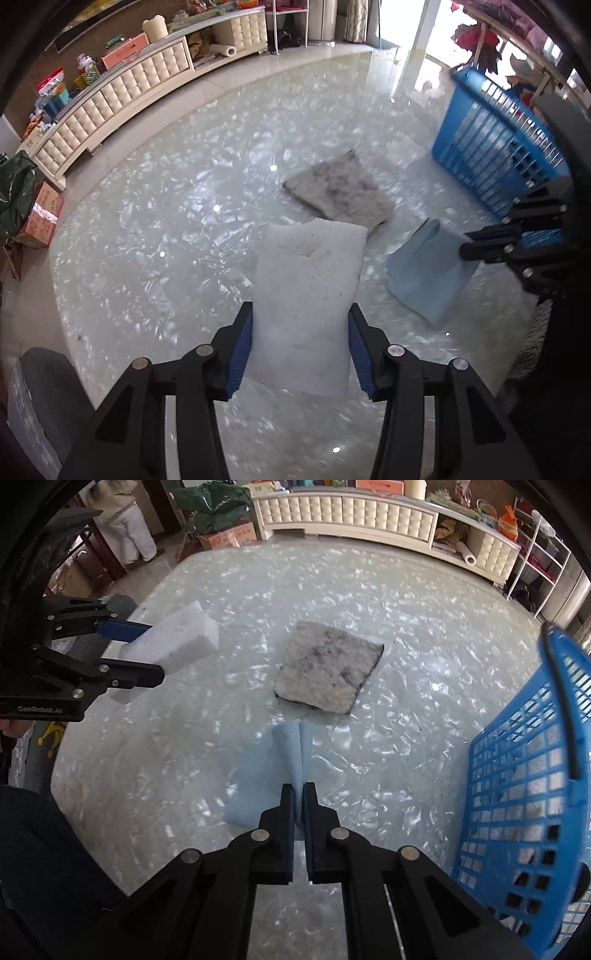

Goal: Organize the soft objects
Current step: 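Lift the foam pad with the left tool while the right tool lifts the blue cloth, then release the blue cloth into the basket with the right tool while the left tool holds the foam pad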

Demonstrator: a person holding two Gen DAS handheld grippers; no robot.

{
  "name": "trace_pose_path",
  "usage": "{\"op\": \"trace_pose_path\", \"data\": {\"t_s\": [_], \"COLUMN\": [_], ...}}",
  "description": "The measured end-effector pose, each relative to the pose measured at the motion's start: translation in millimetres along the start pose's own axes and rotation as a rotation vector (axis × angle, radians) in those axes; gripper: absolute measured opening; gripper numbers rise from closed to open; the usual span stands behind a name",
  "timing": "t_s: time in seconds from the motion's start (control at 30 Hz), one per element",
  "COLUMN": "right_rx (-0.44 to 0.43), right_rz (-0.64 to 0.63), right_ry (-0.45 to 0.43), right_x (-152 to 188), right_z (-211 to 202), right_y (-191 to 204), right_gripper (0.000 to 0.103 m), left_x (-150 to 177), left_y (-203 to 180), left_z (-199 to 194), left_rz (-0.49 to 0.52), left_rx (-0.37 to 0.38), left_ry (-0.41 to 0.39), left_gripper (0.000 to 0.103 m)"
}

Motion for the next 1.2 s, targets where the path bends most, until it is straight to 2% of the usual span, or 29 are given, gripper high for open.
{"op": "trace_pose_path", "data": {"t_s": [0.47, 0.53, 0.83, 1.2], "right_rx": [0.029, 0.029, 0.038, 0.057], "right_rz": [-0.006, 0.003, 0.02, 0.041], "right_ry": [-0.139, -0.156, -0.223, -0.29], "right_x": [11, 11, 21, 39], "right_z": [-88, -95, -133, -168], "right_y": [0, 0, -17, -46], "right_gripper": [0.004, 0.004, 0.004, 0.004], "left_x": [-1, -2, -21, -57], "left_y": [-51, -59, -106, -149], "left_z": [-71, -77, -101, -104], "left_rz": [-0.062, -0.054, 0.013, 0.087], "left_rx": [-0.001, -0.019, -0.011, -0.021], "left_ry": [-0.11, -0.12, -0.177, -0.206], "left_gripper": [0.047, 0.047, 0.047, 0.047]}}
Point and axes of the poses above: each gripper's, at about its wrist camera, not at the fingertips, and z roughly the way its jaws point, y to its left, x to its underside, the point moved 10 cm from there along z, roughly the way its jaws point, and after that the axes turned 3 degrees about x, right-handed, at the moved point
